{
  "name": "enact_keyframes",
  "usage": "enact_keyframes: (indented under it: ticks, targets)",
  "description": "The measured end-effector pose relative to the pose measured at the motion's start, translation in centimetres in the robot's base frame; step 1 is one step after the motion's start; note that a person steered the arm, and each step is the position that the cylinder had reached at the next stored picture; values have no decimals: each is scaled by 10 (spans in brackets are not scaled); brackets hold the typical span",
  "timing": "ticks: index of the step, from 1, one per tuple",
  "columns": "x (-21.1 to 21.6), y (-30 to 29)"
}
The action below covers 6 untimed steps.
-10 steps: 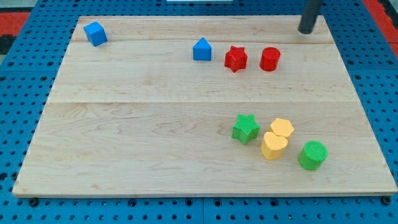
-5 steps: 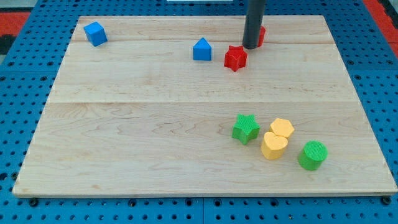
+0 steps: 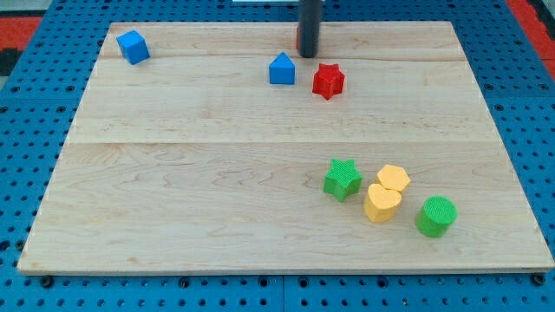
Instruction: Push the red circle to the blue triangle
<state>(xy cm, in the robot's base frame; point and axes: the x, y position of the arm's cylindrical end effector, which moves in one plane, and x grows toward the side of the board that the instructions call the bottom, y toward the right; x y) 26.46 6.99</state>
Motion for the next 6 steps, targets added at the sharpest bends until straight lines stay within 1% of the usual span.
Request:
enact_keyframes:
  ticks: [1, 2, 3, 4, 5, 6]
  targets:
    - [-5, 73]
    - [-27, 35]
    - [-31, -21]
    - [-46, -5]
    - [-67, -30]
    - [-53, -80]
